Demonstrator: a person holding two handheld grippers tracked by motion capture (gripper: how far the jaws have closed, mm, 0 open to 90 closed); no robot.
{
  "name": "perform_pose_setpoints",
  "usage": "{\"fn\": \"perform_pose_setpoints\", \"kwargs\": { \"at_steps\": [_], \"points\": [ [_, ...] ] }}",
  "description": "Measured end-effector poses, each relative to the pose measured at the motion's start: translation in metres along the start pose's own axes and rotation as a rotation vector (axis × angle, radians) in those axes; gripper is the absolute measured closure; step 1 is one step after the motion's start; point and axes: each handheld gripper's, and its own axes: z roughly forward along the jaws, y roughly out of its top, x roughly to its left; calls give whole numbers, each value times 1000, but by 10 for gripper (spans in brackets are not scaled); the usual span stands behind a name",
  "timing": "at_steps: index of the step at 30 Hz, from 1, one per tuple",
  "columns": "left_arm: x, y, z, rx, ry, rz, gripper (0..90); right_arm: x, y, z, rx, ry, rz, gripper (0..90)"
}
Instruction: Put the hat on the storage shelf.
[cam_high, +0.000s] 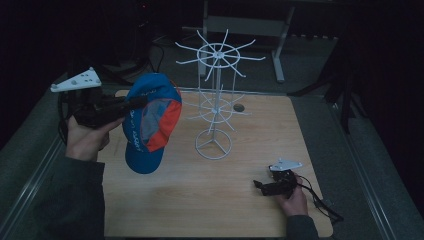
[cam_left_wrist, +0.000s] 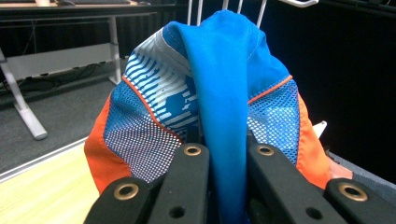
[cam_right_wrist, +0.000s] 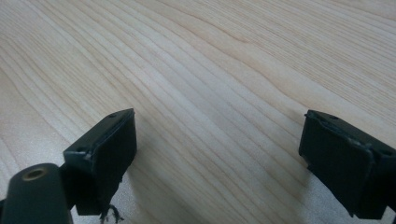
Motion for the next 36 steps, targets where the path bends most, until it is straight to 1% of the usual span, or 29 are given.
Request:
{"fn": "perform_pose_setpoints", "kwargs": {
  "at_steps": [5, 15, 24, 33, 36],
  "points": [
    [-1, 3, -1, -1, 2, 8, 899, 0, 0, 0, 0, 0, 1, 110],
    [-1, 9, -3, -27, -5, 0, 900, 0, 0, 0, 0, 0, 0, 110],
    [-1, 13, -5, -37, 1, 6, 899, 0, 0, 0, 0, 0, 1, 111],
    [-2, 20, -5, -62, -2, 15, 899, 0, 0, 0, 0, 0, 1, 111],
    [-2, 22, -6, -86, -9, 7, 899, 0, 0, 0, 0, 0, 0, 111]
  ]
}}
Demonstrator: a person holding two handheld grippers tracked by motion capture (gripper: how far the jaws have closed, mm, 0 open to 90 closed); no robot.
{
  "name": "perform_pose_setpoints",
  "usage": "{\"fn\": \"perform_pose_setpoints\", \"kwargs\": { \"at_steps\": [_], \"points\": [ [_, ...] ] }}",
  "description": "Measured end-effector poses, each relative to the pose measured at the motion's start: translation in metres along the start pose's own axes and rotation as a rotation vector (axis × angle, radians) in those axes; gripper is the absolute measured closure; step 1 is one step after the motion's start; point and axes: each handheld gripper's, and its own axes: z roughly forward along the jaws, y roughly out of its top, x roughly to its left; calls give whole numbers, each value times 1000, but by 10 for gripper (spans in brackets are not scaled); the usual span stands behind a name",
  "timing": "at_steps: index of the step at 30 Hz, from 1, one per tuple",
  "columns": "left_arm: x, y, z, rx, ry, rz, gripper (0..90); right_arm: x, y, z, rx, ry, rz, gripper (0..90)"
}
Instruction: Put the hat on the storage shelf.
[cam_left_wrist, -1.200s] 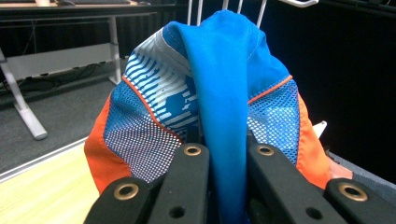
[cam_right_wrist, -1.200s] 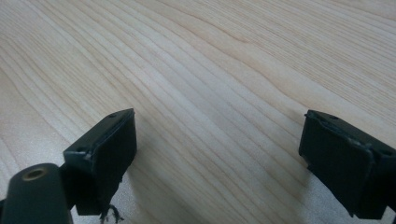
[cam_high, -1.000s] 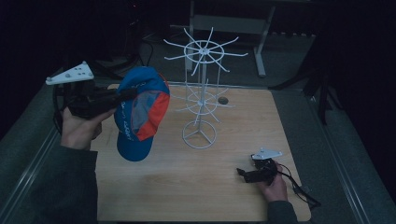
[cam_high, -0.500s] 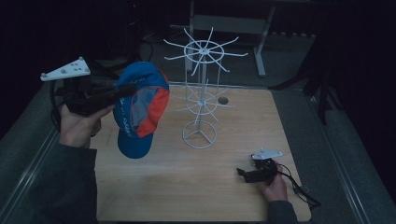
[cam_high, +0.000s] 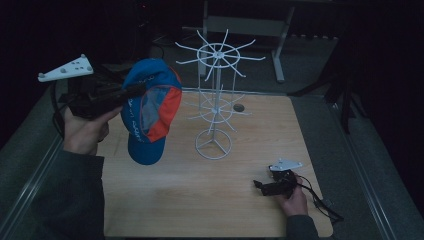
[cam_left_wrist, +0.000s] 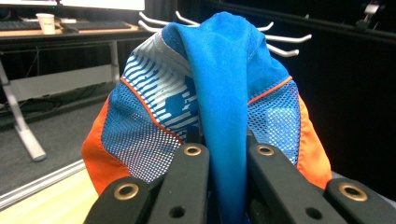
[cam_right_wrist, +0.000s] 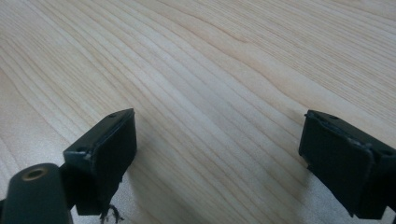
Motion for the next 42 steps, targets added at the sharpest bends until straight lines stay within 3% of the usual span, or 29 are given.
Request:
{"fn": "perform_pose_setpoints", "kwargs": {
  "at_steps": [18, 29, 36, 40, 42],
  "points": [
    [1, 14, -5, -66, 22, -3, 899, 0, 0, 0, 0, 0, 1, 111],
    [1, 19, 5, -106, -8, -12, 899, 0, 0, 0, 0, 0, 0, 111],
    [3, 18, 27, -63, -32, -27, 899, 0, 0, 0, 0, -1, -1, 111],
    [8, 10, 40, 18, -41, -29, 894, 1, 0, 0, -1, 0, -1, 111],
    [10, 5, 42, 53, -22, -28, 881, 1, -1, 0, -1, 1, -4, 111]
  ]
}}
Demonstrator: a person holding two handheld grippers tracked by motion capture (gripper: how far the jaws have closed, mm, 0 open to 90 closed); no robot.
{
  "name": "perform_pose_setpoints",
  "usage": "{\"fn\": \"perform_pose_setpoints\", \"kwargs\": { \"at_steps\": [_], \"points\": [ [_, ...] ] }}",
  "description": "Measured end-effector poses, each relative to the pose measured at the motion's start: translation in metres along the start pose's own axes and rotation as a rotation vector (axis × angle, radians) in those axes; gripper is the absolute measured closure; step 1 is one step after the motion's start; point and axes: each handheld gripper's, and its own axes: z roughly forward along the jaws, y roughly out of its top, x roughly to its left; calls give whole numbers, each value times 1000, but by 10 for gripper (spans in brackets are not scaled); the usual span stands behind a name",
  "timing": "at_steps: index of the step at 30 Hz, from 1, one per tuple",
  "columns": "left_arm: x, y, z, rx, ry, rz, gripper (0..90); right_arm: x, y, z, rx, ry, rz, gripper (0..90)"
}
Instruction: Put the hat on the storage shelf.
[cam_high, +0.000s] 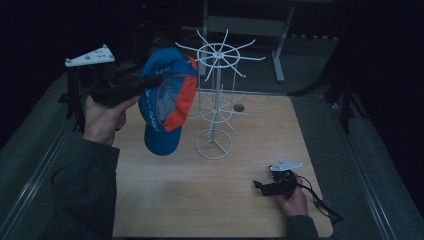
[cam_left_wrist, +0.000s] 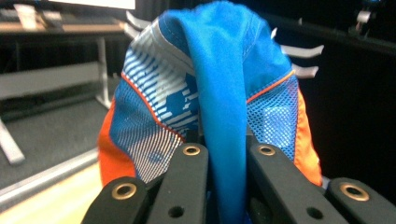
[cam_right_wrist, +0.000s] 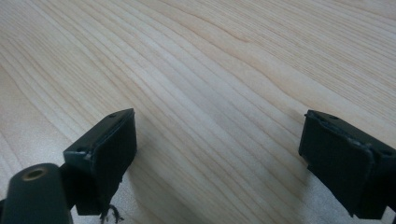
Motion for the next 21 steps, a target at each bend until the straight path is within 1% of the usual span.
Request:
{"fn": "perform_pose_setpoints", "kwargs": {
  "at_steps": [2, 3, 5, 8, 10, 12, 14, 15, 18, 21],
  "points": [
    [3, -3, 1, 35, 9, -11, 835, 0, 0, 0, 0, 0, 0, 111],
    [3, -4, 2, 52, 21, -7, 799, 0, 0, 0, 0, 0, 0, 111],
    [2, -4, 2, 76, 30, 0, 724, 0, 0, 0, 1, 0, -1, 111],
    [-1, -4, 2, 92, 46, 7, 604, 0, 0, 0, 2, 0, 0, 111],
    [-2, -5, 1, 85, 60, 5, 552, 0, 0, 0, 2, 0, 0, 110],
    [-1, -7, 0, 82, 65, 0, 522, 0, 0, 0, 1, 0, 0, 111],
    [-1, -10, -2, 84, 93, -1, 498, 0, 0, 0, 2, 0, 1, 111],
    [0, -11, -2, 85, 99, -2, 487, 0, 0, 0, 2, 0, 0, 111],
    [2, -14, -5, 87, 109, -7, 467, 0, 0, 0, 1, 0, 0, 111],
    [0, -14, -8, 81, 111, 0, 462, 0, 0, 0, 1, 0, 1, 111]
  ]
}}
